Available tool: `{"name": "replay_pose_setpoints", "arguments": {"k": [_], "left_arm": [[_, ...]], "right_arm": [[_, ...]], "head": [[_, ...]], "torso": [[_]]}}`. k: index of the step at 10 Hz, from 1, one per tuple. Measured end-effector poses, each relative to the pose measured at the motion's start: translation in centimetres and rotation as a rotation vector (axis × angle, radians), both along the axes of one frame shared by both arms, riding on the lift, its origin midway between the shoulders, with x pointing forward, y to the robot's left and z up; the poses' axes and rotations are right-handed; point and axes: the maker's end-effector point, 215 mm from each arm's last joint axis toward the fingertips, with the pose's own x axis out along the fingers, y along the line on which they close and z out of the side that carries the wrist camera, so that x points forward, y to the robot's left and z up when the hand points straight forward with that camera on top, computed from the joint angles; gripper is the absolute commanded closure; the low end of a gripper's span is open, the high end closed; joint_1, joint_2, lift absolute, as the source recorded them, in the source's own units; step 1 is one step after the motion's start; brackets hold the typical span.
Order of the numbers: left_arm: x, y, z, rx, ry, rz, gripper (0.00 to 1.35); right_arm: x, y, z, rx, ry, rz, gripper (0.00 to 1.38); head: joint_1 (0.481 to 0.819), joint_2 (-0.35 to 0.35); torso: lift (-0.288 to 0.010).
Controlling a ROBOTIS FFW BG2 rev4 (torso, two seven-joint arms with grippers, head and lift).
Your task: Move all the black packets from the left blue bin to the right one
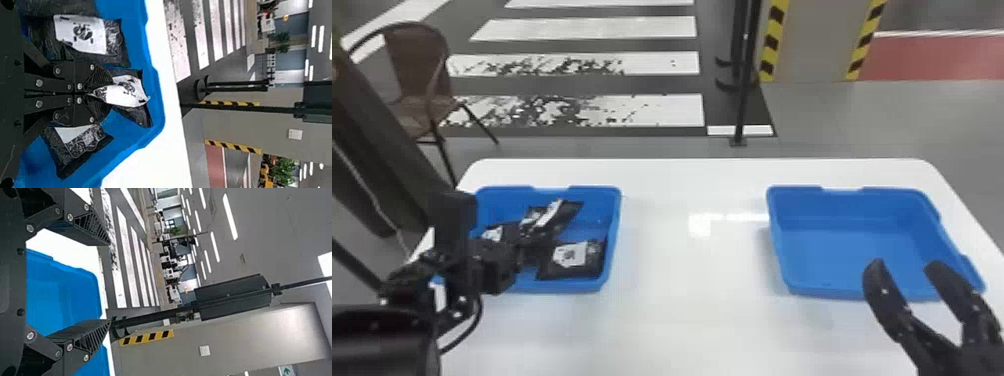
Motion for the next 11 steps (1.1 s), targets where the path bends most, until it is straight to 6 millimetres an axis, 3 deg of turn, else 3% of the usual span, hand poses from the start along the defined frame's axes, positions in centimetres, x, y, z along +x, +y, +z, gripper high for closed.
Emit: {"name": "replay_pose_setpoints", "arguments": {"k": [1,3,5,7,9,11], "left_arm": [[-0.7,-0.6,3.0,0.019,-0.058,-0.012,1.21],[-1.6,-5.0,7.1,-0.013,-0.153,-0.092,1.21],[-2.7,-11.0,8.0,-0.094,-0.177,-0.200,1.21],[-3.8,-16.5,8.1,-0.155,-0.170,-0.300,1.21],[-4.8,-20.7,8.5,-0.204,-0.163,-0.383,1.21],[-5.3,-23.6,9.1,-0.233,-0.162,-0.443,1.21]], "right_arm": [[0.2,1.1,0.5,0.010,-0.004,0.046,0.36],[1.2,5.3,-0.4,0.111,0.042,0.208,0.36],[2.4,9.6,-0.2,0.196,0.061,0.354,0.36],[4.0,11.9,1.0,0.241,0.063,0.435,0.36],[5.6,13.7,1.7,0.283,0.064,0.486,0.36],[6.4,14.9,1.9,0.307,0.063,0.517,0.36]], "head": [[0.695,0.081],[0.695,0.080],[0.695,0.055],[0.695,0.021],[0.695,-0.018],[0.695,-0.035]], "torso": [[-0.140],[-0.140],[-0.140],[-0.140],[-0.140],[-0.140]]}}
